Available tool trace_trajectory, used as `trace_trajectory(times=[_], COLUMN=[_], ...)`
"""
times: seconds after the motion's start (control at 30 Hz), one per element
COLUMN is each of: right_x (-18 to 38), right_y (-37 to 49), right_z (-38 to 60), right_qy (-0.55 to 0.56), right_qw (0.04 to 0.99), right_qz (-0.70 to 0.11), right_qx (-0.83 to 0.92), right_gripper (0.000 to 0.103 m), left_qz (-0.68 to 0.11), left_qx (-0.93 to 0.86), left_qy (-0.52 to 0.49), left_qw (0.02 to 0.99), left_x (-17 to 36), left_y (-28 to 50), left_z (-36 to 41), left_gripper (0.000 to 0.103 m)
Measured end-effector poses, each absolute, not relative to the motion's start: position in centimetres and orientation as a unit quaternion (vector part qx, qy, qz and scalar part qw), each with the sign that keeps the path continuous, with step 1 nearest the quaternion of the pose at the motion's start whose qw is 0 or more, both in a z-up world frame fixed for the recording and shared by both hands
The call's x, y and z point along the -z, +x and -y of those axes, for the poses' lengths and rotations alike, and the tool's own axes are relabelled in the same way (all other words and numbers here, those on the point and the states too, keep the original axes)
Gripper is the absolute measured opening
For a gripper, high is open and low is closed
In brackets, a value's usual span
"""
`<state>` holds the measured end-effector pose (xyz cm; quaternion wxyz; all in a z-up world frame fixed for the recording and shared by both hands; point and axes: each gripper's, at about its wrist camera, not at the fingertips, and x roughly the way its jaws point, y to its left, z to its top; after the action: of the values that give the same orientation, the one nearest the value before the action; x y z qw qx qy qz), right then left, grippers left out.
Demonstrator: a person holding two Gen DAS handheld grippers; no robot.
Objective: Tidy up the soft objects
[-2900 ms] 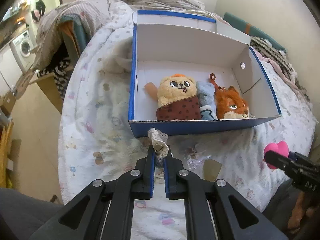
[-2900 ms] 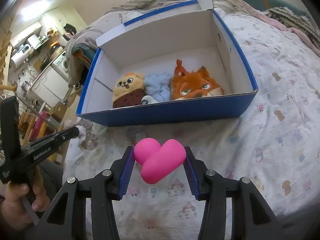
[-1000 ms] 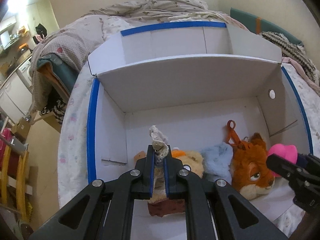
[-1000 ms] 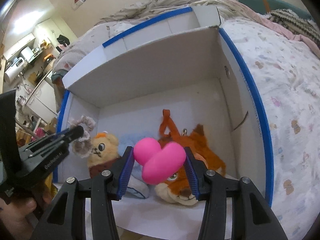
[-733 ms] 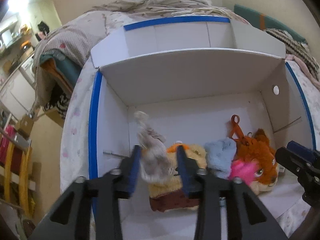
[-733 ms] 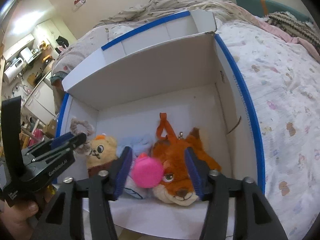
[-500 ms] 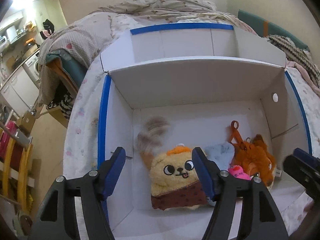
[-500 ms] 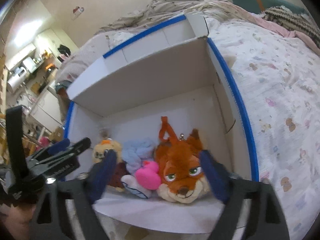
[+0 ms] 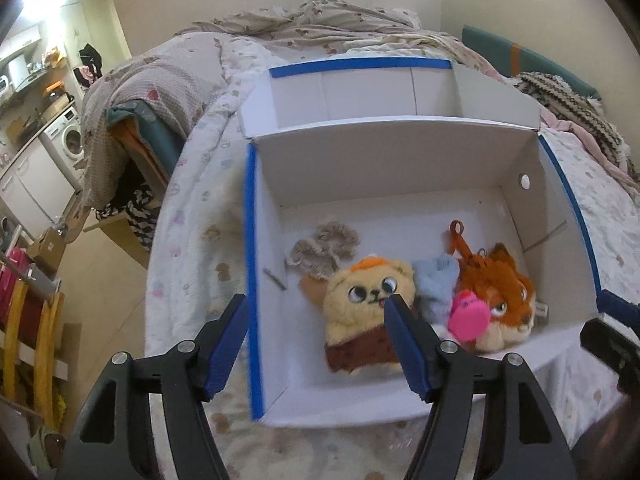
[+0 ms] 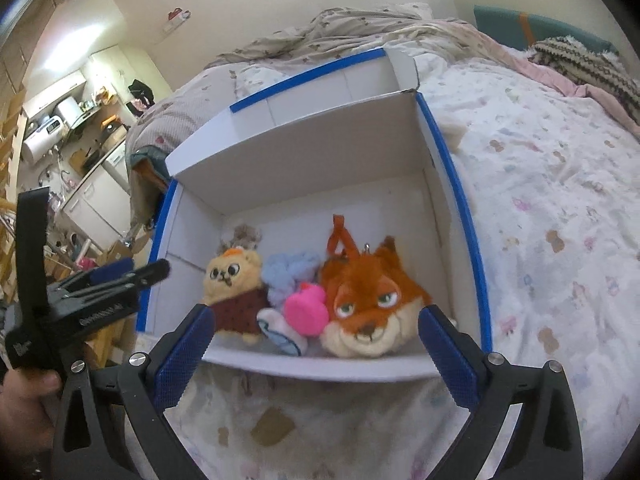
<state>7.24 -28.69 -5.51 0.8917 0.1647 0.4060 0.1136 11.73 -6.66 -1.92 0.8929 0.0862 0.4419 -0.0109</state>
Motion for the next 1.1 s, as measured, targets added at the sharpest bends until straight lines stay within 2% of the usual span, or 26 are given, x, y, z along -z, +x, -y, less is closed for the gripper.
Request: trace_trajectory(times=[0.57,1.1], right_x=[6.9,9.5], right_y=[2.7,3.2], right_z=[29.5,28.4], right_qy=[0.174,0.175], right_qw=[0.889,0.868], right_qz=[-0.421,-0.463], right_qx=[-0.054,-0.042], right_gripper=[0.103,0.103], left_qz=[-0.467,-0.492], left_qx=[-0.008,-0.024], left_qy=[0.018,0.001], left_qw=[0.884,0.870], left_x=[5.1,7.0], left_y=[4.3,4.5], left_z=[1.3,0.3], left_gripper=[0.066,0.066])
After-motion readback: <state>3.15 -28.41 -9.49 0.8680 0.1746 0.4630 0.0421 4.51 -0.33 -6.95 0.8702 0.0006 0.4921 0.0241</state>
